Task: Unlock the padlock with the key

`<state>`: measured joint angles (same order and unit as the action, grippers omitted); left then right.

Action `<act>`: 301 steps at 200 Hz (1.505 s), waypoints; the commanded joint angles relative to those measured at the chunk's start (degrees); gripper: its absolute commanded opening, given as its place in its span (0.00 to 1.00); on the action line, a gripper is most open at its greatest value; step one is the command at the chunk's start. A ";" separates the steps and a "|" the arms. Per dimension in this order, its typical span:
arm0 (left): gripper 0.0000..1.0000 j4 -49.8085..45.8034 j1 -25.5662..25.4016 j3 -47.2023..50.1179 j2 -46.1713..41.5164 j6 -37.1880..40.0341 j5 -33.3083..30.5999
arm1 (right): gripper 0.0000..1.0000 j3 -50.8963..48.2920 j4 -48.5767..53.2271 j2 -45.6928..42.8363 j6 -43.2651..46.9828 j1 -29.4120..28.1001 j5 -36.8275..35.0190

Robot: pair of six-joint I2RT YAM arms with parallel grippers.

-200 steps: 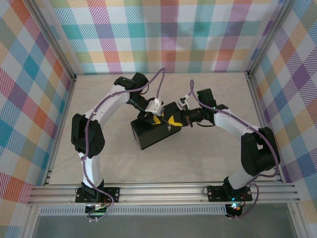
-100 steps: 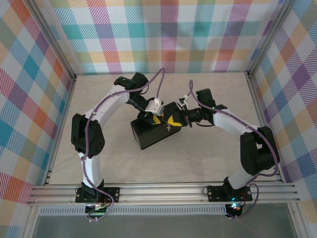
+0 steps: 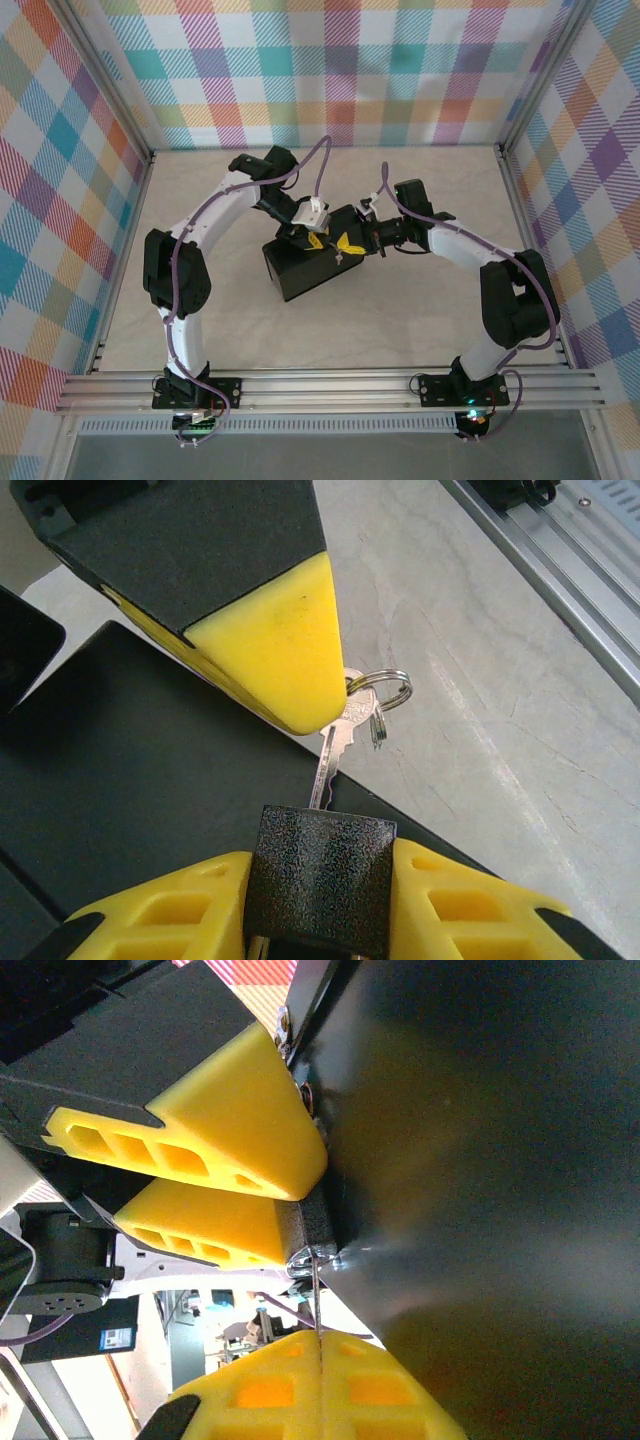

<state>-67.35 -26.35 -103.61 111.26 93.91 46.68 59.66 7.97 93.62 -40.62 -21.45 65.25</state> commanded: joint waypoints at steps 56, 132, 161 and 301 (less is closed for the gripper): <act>0.33 -0.59 -0.45 2.25 0.09 0.75 1.73 | 0.00 1.34 -1.58 2.51 -1.77 -1.74 -2.53; 0.34 1.30 -0.54 2.80 -0.26 -0.34 2.21 | 0.00 2.19 -5.78 3.44 -6.11 -3.04 -2.98; 0.34 1.68 -0.54 2.90 -0.26 -0.85 1.94 | 0.00 2.72 -3.58 3.38 -4.63 -3.25 -3.63; 0.33 6.00 -0.48 5.18 -0.73 -2.90 1.51 | 0.00 1.72 -12.36 4.22 -15.77 -5.16 -3.98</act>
<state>-63.46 -24.99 -100.53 109.27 90.39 46.37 60.53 0.14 95.85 -54.28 -22.63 64.99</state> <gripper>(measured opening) 0.336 0.065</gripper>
